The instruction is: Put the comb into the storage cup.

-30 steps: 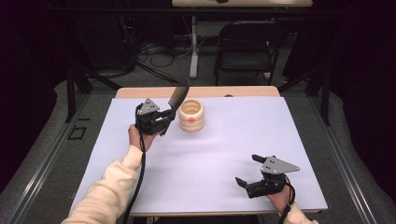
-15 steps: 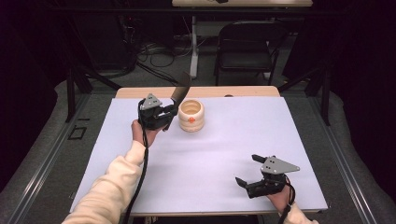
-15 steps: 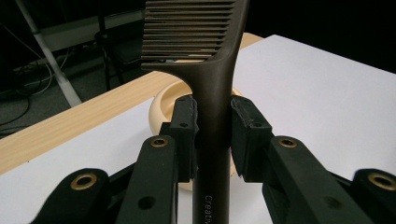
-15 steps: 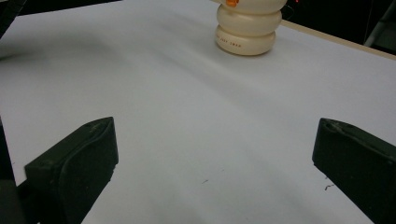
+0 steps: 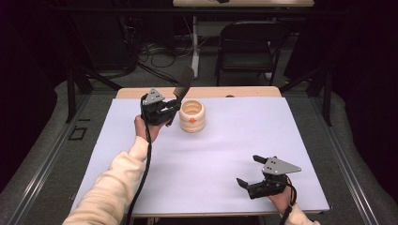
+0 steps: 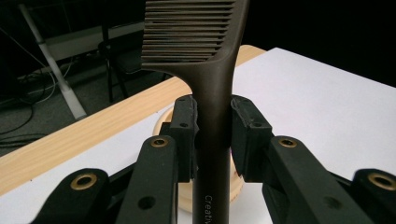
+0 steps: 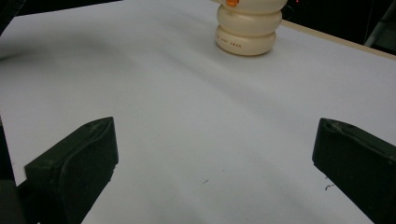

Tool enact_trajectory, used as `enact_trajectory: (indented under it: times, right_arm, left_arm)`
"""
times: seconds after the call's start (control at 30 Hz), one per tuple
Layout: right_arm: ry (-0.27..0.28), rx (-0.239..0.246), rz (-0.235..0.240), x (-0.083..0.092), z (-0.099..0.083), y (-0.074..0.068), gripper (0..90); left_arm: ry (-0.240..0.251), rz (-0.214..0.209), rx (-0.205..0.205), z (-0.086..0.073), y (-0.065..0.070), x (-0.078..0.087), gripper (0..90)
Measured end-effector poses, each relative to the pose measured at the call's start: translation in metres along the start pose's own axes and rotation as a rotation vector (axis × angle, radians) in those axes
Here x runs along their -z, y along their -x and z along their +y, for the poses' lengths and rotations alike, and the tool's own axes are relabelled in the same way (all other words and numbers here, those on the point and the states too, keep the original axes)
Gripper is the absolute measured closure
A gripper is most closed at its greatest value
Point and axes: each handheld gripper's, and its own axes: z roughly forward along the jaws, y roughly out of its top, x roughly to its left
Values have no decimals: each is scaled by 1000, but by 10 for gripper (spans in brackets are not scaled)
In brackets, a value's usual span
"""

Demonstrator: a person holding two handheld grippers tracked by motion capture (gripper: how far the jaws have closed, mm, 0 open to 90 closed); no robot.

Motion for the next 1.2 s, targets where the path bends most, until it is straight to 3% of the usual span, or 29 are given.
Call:
enact_trajectory:
  times: [0.4,1.2]
  right_arm:
    - [1,3,-3,0,0,1,0]
    - [4,7,-2,1,0,0,0]
  left_arm:
    - [15,12,17,5,-5,-12,730]
    - [70,24,4,23,-3,-19,730]
